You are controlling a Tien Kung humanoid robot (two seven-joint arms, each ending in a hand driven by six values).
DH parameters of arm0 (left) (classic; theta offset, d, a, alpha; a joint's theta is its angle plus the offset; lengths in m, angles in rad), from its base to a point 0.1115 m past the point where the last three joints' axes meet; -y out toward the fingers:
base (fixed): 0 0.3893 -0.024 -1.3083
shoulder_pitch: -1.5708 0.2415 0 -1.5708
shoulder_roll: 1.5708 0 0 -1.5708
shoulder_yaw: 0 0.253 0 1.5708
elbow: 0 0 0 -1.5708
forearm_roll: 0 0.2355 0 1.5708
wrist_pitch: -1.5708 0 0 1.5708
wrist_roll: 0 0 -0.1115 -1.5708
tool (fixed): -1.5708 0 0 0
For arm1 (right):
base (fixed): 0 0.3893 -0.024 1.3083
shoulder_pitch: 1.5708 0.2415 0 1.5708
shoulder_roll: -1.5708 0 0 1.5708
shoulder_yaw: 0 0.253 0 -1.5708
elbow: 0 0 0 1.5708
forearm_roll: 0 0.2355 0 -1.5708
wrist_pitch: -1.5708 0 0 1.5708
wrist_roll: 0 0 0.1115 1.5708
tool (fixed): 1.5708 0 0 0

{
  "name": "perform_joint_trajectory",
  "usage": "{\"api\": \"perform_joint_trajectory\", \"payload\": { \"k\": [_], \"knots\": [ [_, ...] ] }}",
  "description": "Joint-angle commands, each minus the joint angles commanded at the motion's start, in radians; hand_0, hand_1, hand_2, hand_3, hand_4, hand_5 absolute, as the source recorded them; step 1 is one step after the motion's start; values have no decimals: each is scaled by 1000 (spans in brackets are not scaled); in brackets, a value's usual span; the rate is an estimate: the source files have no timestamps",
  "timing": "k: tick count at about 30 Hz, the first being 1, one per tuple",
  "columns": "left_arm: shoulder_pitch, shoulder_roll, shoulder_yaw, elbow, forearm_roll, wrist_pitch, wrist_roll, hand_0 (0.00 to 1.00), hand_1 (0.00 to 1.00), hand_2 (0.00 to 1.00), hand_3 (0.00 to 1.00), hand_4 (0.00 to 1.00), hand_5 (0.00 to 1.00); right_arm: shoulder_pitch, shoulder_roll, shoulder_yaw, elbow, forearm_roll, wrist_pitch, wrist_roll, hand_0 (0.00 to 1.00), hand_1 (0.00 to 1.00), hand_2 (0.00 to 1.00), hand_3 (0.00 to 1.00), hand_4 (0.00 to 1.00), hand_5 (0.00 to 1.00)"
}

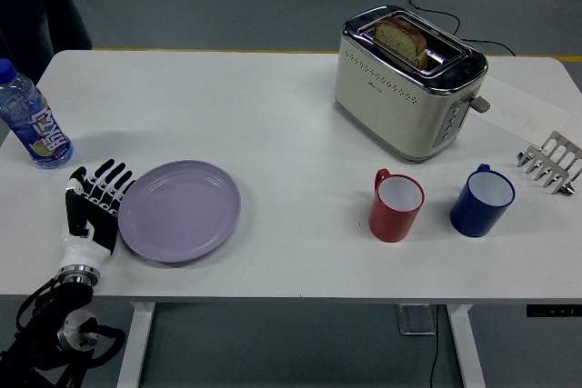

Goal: Push plate across desktop

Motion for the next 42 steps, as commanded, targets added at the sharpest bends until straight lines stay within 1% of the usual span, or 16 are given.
{"api": "perform_joint_trajectory", "payload": {
  "k": [16, 27, 42],
  "knots": [
    [-4, 0, 47, -15, 3, -3, 5, 708, 719, 678, 597, 473, 998, 0, -2, -1, 0, -2, 2, 1, 602, 541, 656, 654, 400, 609],
    [-16, 0, 88, -23, -1, -1, 2, 705, 715, 676, 595, 472, 998, 2, -3, -5, -1, 1, 4, 3, 602, 541, 655, 654, 399, 605],
    [-28, 0, 167, -26, -16, 0, 2, 700, 713, 673, 593, 468, 998, 6, -6, -5, -1, 0, 3, 4, 600, 541, 654, 654, 401, 601]
  ]
}}
